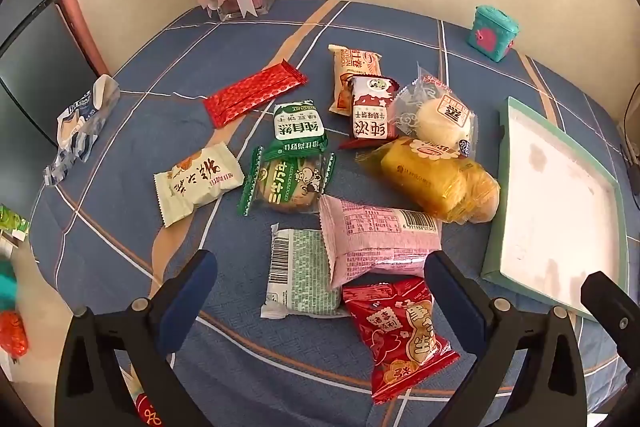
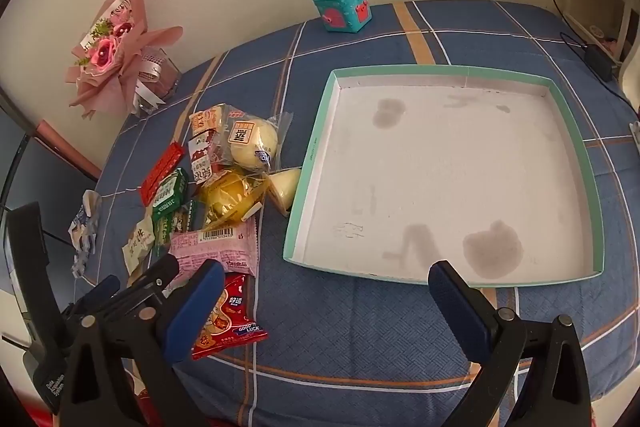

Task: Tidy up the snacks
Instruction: 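Move both tools toward the snack pile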

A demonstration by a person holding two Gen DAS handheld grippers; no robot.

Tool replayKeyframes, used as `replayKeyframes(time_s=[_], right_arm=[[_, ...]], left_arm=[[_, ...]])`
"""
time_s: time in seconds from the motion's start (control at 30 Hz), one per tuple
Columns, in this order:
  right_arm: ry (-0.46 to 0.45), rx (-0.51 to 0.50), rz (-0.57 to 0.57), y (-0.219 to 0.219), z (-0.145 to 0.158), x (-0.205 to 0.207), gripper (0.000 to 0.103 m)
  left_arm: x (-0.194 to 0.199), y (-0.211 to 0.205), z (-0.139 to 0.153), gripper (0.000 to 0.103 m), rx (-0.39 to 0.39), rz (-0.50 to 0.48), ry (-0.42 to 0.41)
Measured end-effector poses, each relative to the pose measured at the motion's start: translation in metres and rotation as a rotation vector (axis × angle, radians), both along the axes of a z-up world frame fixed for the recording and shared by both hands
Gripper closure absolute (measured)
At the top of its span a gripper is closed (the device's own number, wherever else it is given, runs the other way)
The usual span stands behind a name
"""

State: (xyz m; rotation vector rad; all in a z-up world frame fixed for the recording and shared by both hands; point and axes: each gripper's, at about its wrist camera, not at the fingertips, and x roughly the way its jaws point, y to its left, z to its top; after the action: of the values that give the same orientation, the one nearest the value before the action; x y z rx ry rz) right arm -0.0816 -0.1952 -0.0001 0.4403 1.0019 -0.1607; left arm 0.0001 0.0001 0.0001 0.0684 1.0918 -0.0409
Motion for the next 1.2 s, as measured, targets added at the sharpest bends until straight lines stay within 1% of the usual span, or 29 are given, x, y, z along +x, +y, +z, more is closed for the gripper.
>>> replayKeyframes(time_s=[0.23, 0.6, 0.73, 0.8, 0.93, 1.13, 1.2], right_arm=[[0.008, -0.006, -0.005, -0.0003, -0.0011, 0.0002, 0.000], [0.009, 0.000, -0.001, 0.0011, -0.0015, 0.0008, 0.000], [0.011, 0.004, -0.003, 0.0011, -0.0019, 0.0006, 0.000], [0.012, 0.005, -0.002, 0.0010, -0.0022, 0.0006, 0.000], [0.010, 0.015, -0.007, 0.0003, -0.0024, 0.0004, 0.000], [0.010, 0.019, -0.011, -0.0011, -0.0031, 0.0002, 0.000], [0.010, 0.019, -0.011, -0.0011, -0.0033, 0.0004, 0.000]], left_arm=[[-0.0018, -0.0029, 0.0014, 0.000, 0.012, 0.004, 0.007], [-0.0048, -0.0025, -0.0043, 0.000, -0.001, 0.009, -0.006], [-0.0033, -0.0005, -0.0035, 0.000, -0.033, 0.002, -0.018], [-0.0030, -0.0010, -0.0036, 0.000, -0.020, 0.001, -0.014], [-0.0025, -0.0002, -0.0035, 0.000, -0.047, 0.000, -0.021], [-0.0017, -0.0005, -0.0034, 0.000, -0.045, -0.001, -0.028], [-0.0021, -0.0002, -0.0029, 0.000, -0.065, 0.000, -0.035]])
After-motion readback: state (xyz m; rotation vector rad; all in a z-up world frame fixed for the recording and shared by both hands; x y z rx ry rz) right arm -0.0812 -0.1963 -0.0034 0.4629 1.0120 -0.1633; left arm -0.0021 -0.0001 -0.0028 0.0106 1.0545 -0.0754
